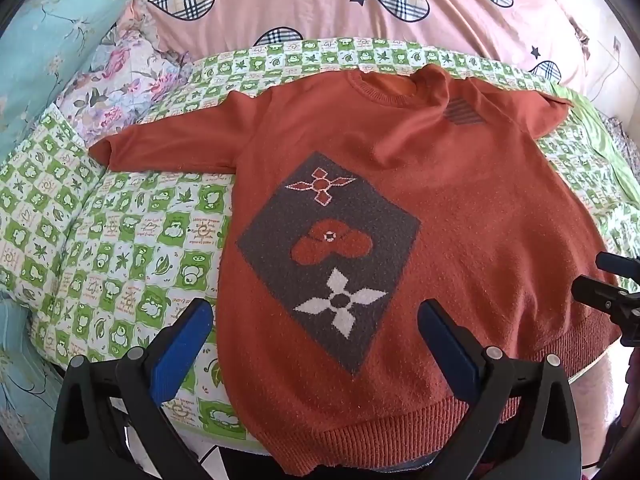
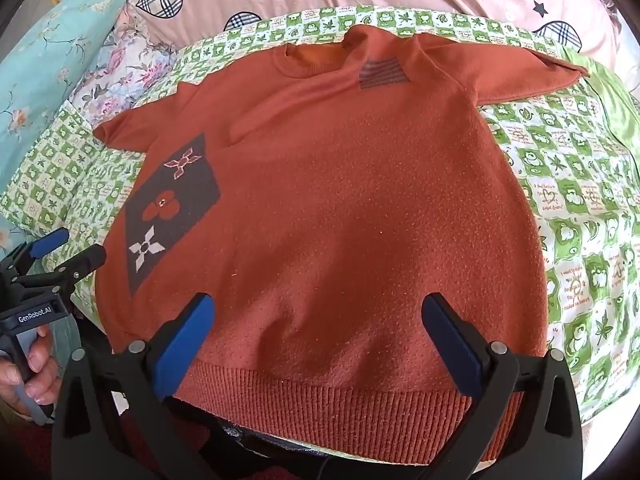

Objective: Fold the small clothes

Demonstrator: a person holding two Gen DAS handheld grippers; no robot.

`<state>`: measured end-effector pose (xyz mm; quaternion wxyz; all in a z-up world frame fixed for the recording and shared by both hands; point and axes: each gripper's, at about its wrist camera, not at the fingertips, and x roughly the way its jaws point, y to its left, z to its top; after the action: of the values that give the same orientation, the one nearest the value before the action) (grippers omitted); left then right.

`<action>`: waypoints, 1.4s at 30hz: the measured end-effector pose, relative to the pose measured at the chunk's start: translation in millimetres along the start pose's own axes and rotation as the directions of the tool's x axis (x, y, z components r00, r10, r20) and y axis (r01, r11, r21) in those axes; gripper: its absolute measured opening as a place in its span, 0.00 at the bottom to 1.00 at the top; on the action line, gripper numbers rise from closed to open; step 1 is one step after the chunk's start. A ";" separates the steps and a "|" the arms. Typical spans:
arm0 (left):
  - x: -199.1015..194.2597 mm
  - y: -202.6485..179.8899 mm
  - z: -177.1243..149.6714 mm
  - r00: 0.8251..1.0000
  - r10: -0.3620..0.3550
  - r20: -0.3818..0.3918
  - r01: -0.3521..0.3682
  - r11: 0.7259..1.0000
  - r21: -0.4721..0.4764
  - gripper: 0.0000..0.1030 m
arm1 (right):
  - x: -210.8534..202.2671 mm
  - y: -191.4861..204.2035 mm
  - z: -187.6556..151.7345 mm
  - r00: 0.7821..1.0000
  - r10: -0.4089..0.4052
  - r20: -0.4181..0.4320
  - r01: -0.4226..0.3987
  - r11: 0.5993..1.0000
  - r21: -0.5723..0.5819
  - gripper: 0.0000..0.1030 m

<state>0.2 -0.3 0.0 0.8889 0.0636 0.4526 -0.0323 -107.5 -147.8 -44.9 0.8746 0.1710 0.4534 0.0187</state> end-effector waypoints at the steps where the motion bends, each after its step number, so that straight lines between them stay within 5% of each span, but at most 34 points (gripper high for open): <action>1: 0.2 -0.2 -0.2 1.000 0.000 0.000 0.000 1.000 0.000 1.00 | 0.1 -0.2 0.4 1.000 -0.002 0.000 0.002 1.000 -0.001 1.00; 42: 12.2 1.0 10.2 0.999 -0.026 0.024 0.026 1.000 -0.008 1.00 | -1.7 -9.5 4.2 1.000 -0.005 0.025 0.004 1.000 0.026 1.00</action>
<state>15.7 -0.7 -3.8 0.8939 0.0538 0.4430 -0.0428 -106.3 -158.2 -44.3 0.8779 0.1815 0.4430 0.0086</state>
